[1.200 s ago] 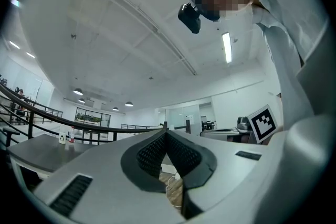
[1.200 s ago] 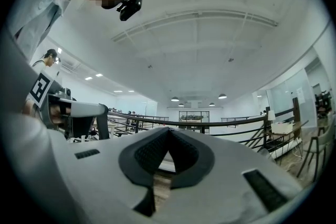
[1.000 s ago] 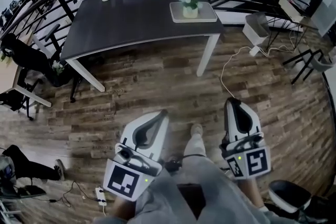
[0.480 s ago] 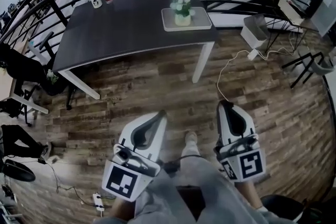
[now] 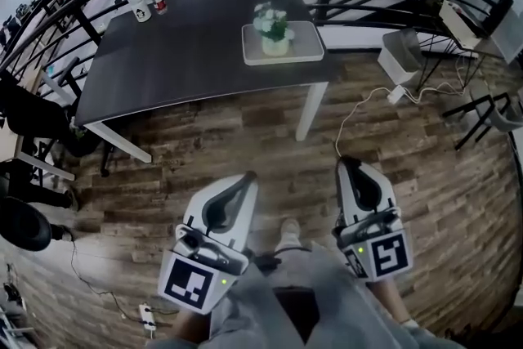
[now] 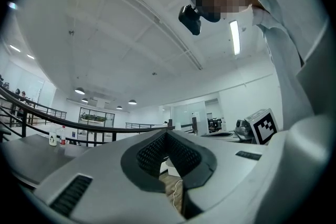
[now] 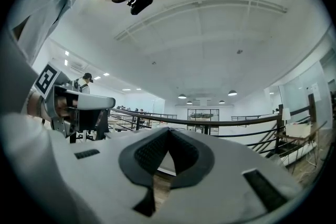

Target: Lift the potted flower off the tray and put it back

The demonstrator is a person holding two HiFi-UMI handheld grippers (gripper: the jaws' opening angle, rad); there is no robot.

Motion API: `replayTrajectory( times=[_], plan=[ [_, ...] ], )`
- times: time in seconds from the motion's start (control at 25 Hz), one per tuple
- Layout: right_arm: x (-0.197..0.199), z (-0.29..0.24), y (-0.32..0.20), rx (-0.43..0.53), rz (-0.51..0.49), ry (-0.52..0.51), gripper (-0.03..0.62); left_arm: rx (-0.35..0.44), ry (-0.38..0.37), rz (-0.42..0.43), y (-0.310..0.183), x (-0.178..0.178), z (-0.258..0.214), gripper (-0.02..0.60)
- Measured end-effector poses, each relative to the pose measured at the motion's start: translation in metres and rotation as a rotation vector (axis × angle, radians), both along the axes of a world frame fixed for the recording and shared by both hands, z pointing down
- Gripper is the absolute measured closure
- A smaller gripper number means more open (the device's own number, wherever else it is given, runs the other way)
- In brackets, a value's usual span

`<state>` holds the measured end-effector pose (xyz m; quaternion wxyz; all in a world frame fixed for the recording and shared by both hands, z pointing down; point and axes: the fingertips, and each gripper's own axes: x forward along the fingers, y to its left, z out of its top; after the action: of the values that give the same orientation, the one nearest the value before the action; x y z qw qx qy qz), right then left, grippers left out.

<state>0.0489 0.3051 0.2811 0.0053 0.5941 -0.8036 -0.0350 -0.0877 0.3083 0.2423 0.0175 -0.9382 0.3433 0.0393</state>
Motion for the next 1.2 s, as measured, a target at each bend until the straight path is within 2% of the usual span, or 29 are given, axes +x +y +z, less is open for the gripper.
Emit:
replayTrajectory(
  times=[0.52,0.8,1.2],
  plan=[
    [0.051,-0.002,-0.071,0.031,-0.075,-0.010,0.592,0.044,-0.013,-0.096,-0.056,0.043,-0.008,0.583],
    [0.073,0.007,-0.090,0.028,-0.086,-0.012,0.592,0.060,-0.027,-0.095,-0.074,0.070,-0.004,0.583],
    [0.079,0.017,-0.101,0.005,-0.088,-0.007,0.592,0.041,-0.016,-0.103,-0.088,0.076,0.002,0.583]
  ],
)
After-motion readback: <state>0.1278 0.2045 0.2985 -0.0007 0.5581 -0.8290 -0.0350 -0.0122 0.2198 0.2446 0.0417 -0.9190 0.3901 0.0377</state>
